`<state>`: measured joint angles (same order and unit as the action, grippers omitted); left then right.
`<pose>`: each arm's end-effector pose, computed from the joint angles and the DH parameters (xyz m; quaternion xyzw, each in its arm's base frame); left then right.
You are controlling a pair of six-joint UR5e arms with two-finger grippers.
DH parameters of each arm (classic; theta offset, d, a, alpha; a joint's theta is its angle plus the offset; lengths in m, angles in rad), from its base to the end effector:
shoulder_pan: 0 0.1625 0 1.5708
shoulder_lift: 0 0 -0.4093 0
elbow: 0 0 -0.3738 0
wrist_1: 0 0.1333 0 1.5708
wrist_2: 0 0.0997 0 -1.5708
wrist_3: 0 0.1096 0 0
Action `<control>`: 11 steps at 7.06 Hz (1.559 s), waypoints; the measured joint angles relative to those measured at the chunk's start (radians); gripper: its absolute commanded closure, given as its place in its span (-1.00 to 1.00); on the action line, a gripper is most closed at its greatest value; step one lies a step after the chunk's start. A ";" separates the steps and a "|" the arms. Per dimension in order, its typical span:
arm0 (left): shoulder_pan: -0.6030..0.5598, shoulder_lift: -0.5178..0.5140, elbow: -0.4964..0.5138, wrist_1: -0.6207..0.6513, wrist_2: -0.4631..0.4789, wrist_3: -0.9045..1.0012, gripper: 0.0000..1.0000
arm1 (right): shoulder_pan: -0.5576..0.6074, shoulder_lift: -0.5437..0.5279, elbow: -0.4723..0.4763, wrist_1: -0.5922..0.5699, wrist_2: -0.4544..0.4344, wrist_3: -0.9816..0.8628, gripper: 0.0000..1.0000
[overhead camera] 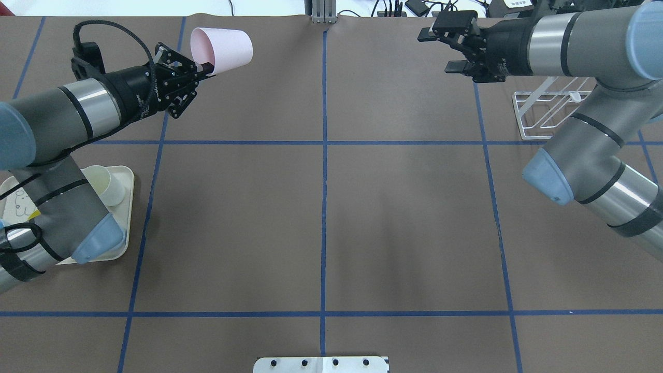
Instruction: Transfer IKEA cup to right arm and place on rack
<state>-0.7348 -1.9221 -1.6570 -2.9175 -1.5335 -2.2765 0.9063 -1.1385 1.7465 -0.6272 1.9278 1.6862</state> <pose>0.3274 -0.4810 0.2678 0.0230 0.7780 -0.4249 0.4622 -0.2847 -0.5174 0.2229 0.1485 -0.6848 0.2350 0.6736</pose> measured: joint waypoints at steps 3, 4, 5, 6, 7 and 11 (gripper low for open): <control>0.039 -0.090 0.157 -0.277 0.089 -0.199 1.00 | -0.142 0.109 -0.003 0.058 -0.220 0.168 -1.00; 0.041 -0.114 0.198 -0.330 0.094 -0.223 1.00 | -0.182 0.135 -0.003 0.088 -0.287 0.227 -1.00; 0.043 -0.137 0.223 -0.366 0.100 -0.244 1.00 | -0.214 0.151 -0.005 0.115 -0.347 0.265 -1.00; 0.047 -0.157 0.235 -0.394 0.107 -0.273 1.00 | -0.237 0.158 -0.011 0.137 -0.390 0.280 -1.00; 0.058 -0.176 0.240 -0.412 0.113 -0.296 1.00 | -0.248 0.161 -0.028 0.165 -0.412 0.286 -1.00; 0.136 -0.220 0.248 -0.423 0.162 -0.302 1.00 | -0.253 0.163 -0.110 0.277 -0.424 0.288 -1.00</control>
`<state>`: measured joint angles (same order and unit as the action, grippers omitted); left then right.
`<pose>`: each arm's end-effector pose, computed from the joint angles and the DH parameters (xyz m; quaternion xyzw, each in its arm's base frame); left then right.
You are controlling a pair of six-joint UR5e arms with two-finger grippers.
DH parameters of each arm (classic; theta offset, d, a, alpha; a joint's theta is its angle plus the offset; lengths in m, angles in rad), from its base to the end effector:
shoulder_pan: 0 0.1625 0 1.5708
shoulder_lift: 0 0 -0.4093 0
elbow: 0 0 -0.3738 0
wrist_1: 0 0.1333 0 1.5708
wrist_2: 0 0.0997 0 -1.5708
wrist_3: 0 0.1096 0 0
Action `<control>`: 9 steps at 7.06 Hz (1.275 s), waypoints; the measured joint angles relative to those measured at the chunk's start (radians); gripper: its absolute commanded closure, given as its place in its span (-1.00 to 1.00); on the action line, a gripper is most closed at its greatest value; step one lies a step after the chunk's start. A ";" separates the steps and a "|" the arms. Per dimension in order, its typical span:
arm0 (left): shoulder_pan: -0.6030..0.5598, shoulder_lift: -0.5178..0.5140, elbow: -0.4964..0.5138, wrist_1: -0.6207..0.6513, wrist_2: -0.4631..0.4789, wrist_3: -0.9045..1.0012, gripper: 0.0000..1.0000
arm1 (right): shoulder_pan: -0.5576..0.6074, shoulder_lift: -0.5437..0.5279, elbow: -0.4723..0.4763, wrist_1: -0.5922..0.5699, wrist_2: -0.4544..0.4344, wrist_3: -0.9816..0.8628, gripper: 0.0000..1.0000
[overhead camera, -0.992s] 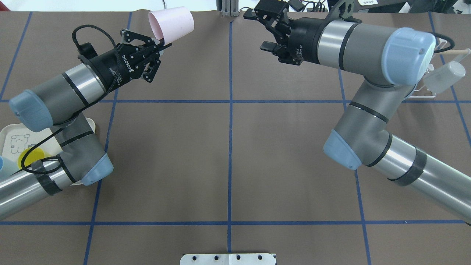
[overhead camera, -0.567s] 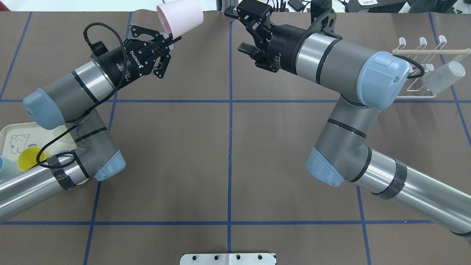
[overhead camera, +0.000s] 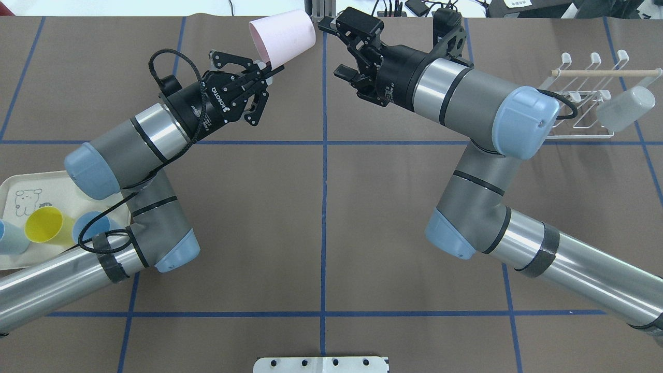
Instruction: Transfer IKEA cup to right arm and place on rack
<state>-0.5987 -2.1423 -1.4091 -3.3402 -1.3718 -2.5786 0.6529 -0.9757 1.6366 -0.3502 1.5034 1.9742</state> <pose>0.4045 -0.4636 0.2146 -0.1342 0.8730 -0.3926 0.2564 -0.3897 -0.4751 0.1436 0.1202 -0.7988 0.3203 0.4949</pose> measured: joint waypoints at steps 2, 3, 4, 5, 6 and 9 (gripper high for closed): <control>0.029 -0.018 0.012 0.002 0.019 0.003 1.00 | -0.003 -0.001 -0.002 0.004 0.000 0.000 -1.00; 0.037 -0.028 0.015 0.005 0.023 0.003 1.00 | -0.005 -0.001 -0.003 0.005 0.000 0.000 -1.00; 0.042 -0.038 0.016 0.007 0.029 0.002 1.00 | -0.007 -0.001 -0.003 0.005 0.000 0.000 -1.00; 0.052 -0.049 0.017 0.009 0.043 0.002 1.00 | -0.008 -0.001 -0.003 0.004 0.000 0.000 -1.00; 0.068 -0.055 0.017 0.010 0.064 0.002 1.00 | -0.008 -0.001 -0.003 0.004 0.000 0.000 -0.99; 0.100 -0.061 0.016 0.011 0.096 0.003 1.00 | -0.009 -0.001 -0.003 0.005 0.000 0.000 -0.98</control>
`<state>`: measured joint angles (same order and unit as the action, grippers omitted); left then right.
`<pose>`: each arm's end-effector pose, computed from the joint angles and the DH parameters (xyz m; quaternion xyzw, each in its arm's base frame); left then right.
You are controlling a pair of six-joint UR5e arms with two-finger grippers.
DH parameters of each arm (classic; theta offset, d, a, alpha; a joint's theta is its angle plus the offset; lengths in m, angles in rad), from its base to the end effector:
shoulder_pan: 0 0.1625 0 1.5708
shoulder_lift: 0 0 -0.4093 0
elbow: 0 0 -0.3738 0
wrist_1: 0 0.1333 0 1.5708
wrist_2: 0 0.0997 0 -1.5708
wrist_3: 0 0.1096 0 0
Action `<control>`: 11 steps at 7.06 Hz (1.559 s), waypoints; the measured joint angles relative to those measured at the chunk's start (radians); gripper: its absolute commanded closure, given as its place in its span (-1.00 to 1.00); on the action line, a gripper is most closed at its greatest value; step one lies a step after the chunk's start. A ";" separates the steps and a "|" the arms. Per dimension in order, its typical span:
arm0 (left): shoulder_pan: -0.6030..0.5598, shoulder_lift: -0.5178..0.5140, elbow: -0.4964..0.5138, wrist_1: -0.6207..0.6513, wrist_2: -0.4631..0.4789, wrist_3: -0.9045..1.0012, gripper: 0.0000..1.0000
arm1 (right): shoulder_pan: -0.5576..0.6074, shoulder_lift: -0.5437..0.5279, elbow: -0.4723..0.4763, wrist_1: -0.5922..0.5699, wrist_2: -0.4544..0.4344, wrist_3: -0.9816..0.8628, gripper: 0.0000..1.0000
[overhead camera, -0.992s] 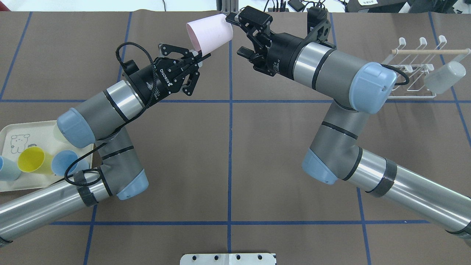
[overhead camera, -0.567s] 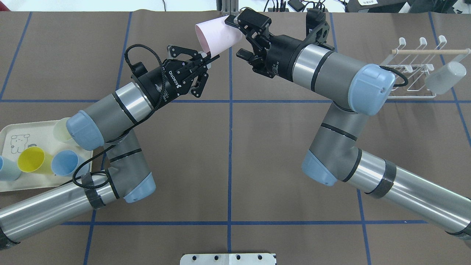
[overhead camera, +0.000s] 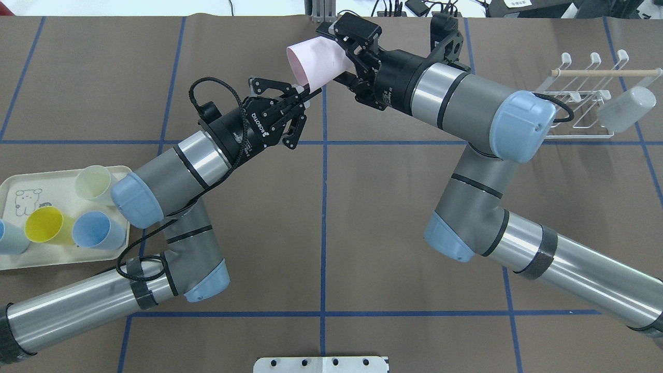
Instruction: Transfer IKEA cup to right arm and place on rack
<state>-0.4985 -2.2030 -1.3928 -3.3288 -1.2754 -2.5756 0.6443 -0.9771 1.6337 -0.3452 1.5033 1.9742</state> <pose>0.4499 -0.4330 0.1861 -0.1576 0.8726 -0.3988 0.2340 -0.3941 -0.4720 0.1452 0.1168 -0.7995 0.3180 0.4960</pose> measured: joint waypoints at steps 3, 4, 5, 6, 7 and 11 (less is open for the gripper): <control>0.008 -0.001 -0.001 -0.002 0.007 -0.001 1.00 | -0.001 -0.001 0.000 0.000 0.000 0.000 -0.98; 0.010 -0.001 -0.001 -0.003 0.008 -0.001 1.00 | -0.003 -0.002 0.000 0.000 0.000 0.000 -0.98; 0.015 -0.001 -0.001 -0.004 0.011 -0.001 1.00 | -0.004 -0.003 0.000 0.000 0.000 0.000 -0.98; 0.023 -0.001 -0.001 -0.006 0.018 0.000 1.00 | -0.004 -0.003 0.000 0.000 0.000 0.000 -0.98; 0.028 -0.001 -0.002 -0.008 0.023 0.000 1.00 | -0.004 -0.004 0.000 0.000 0.000 0.000 -0.97; 0.045 -0.005 -0.010 -0.011 0.035 0.000 0.78 | -0.005 -0.005 -0.005 0.000 0.000 -0.001 0.98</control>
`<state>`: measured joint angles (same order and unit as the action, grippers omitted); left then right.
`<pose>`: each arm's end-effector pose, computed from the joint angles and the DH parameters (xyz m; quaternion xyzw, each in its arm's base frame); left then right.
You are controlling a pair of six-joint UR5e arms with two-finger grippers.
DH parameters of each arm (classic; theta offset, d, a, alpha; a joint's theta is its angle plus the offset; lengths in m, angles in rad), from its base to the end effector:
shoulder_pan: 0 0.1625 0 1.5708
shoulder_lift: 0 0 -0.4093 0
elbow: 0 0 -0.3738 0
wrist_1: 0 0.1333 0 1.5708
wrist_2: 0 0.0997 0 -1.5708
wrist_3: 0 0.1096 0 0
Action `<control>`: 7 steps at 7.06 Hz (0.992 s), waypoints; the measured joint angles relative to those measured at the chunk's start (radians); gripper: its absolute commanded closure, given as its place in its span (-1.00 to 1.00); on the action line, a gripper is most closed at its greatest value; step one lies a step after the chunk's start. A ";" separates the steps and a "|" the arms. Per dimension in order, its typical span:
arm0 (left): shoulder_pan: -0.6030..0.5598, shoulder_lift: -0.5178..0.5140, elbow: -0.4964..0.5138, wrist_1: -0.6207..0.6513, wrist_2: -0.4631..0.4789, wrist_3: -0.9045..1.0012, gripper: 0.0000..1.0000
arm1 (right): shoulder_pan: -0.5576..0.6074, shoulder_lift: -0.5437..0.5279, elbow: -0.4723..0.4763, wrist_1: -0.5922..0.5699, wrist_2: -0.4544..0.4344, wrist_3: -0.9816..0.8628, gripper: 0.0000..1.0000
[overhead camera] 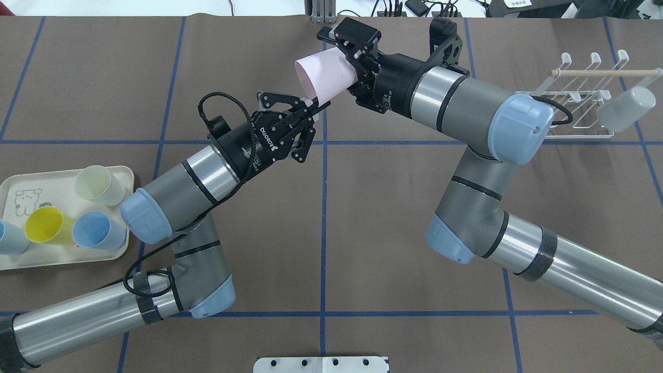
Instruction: Transfer IKEA cup to right arm and place on rack
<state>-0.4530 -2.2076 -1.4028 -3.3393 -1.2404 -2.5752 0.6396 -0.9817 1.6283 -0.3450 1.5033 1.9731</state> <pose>0.4626 -0.4130 0.1802 -0.1724 0.8733 -0.3973 0.2230 -0.3979 -0.4713 0.1499 0.1151 -0.7968 0.3185 0.5004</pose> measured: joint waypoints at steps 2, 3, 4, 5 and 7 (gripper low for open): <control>0.006 0.000 0.000 -0.001 0.001 0.001 -1.00 | 0.000 -0.003 -0.002 0.003 0.000 -0.003 1.00; 0.008 0.001 0.000 -0.001 0.001 0.002 -1.00 | 0.000 -0.005 -0.004 0.003 0.001 -0.005 1.00; 0.007 0.001 0.000 -0.002 0.003 0.004 -1.00 | 0.000 -0.006 -0.007 0.004 0.001 -0.006 1.00; 0.007 0.000 -0.001 -0.003 0.006 0.021 -1.00 | 0.000 -0.006 -0.008 0.004 0.001 -0.006 1.00; 0.007 0.001 0.000 -0.004 0.007 0.060 -1.00 | 0.006 -0.003 -0.008 0.006 0.002 -0.006 1.00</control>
<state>-0.4464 -2.2068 -1.4027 -3.3437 -1.2335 -2.5149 0.6459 -0.9844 1.6200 -0.3391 1.5049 1.9669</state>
